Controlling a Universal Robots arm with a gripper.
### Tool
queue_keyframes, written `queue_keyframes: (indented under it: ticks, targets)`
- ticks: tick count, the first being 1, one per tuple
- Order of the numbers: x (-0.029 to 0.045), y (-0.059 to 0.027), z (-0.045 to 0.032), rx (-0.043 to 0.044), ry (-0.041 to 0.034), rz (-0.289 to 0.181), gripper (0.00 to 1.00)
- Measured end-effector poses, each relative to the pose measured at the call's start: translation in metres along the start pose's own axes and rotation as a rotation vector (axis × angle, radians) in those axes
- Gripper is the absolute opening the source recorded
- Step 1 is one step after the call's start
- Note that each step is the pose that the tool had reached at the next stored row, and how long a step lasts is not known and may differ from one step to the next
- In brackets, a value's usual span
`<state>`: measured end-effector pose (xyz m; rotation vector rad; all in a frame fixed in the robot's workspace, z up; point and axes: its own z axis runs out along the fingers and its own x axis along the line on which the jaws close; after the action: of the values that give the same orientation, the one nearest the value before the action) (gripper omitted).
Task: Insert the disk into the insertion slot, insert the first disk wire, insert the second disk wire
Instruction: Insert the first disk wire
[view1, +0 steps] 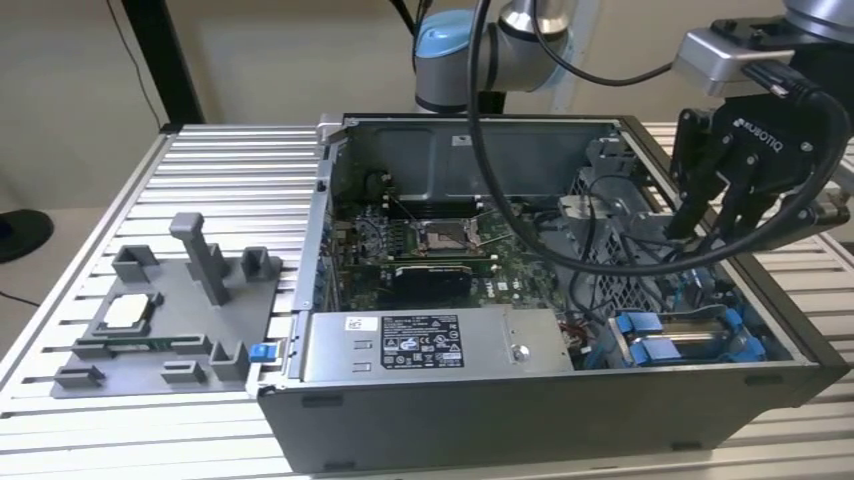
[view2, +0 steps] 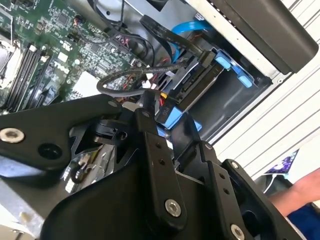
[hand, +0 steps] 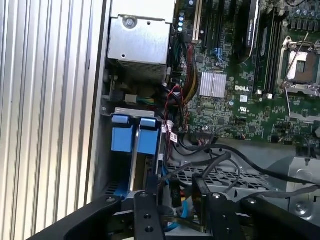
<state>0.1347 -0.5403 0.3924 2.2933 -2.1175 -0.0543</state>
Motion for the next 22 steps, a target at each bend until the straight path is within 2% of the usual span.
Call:
queue_keyframes:
  ticks: [16,17,22]
  targets:
    - [0.0002,-0.0035,0.0006,-0.0001,0.0002,-0.015,1.00]
    - [0.0002,-0.0035,0.0006,-0.0001,0.0003,-0.015,0.00]
    - [0.0002,-0.0035,0.0008,-0.0002,0.0003,-0.015,0.00]
